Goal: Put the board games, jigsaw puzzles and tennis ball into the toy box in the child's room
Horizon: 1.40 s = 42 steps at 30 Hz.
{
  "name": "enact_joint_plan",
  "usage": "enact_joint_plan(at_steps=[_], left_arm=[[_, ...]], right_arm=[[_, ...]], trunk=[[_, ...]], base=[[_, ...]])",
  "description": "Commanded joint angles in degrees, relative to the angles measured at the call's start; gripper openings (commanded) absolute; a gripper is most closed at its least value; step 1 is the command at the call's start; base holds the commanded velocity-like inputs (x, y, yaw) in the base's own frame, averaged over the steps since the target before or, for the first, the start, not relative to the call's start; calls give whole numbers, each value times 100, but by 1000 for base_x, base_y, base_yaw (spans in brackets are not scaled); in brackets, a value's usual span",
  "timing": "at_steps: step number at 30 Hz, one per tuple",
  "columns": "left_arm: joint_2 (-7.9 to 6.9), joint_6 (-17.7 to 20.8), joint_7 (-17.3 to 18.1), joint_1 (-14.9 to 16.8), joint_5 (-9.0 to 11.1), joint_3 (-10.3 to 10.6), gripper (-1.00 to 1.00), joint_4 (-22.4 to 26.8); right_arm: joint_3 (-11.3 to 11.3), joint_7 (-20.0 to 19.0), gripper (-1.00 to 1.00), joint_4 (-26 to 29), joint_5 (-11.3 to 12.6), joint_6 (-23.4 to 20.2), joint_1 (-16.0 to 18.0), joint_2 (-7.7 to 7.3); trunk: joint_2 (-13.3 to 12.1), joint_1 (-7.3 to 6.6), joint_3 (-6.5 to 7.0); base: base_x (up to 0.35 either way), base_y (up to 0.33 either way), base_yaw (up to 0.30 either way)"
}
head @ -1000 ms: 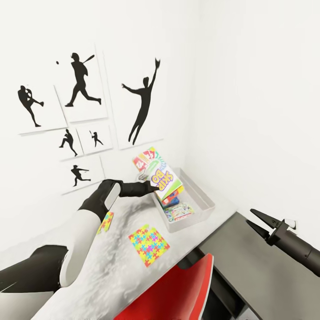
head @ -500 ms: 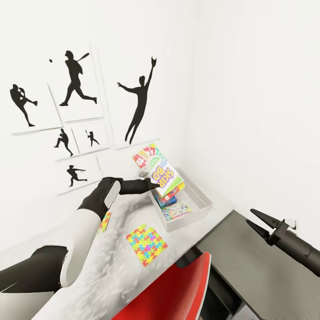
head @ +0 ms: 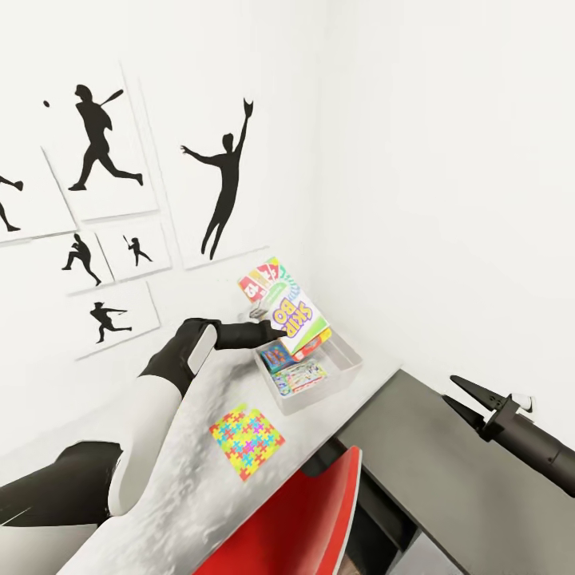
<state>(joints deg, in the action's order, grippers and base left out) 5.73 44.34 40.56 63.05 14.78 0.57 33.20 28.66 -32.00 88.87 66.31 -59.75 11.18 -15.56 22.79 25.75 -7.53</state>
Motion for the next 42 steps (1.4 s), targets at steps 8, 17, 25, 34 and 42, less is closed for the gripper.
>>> enact_joint_plan(at_steps=[8, 17, 25, 34, 42], left_arm=[[-15, 28, -16, 5, 22, 13, -100, 2], [-4, 34, -34, 10, 15, 9, -100, 15], [128, 110, -102, 35, -13, 13, -100, 14], [213, 175, -758, 53, -8, 8, -100, 11], [244, 296, -802, 221, -8, -5, -100, 11]], right_arm=[[8, -110, 100, 6, -39, -25, 7, -8], [8, -241, 100, 7, -48, -25, 7, -9], [62, -473, 100, 7, -55, -25, 5, -11], [245, -569, 100, 7, -50, -25, -2, -17], [254, -571, 100, 7, -54, -25, -2, -17]], trunk=[[12, 4, -13], [12, 4, -34], [12, 4, -102], [12, 4, -187], [12, 4, -262]], base=[[0, 0, -11], [0, 0, 0], [0, 0, 0], [0, 0, 0], [0, 0, 0]])
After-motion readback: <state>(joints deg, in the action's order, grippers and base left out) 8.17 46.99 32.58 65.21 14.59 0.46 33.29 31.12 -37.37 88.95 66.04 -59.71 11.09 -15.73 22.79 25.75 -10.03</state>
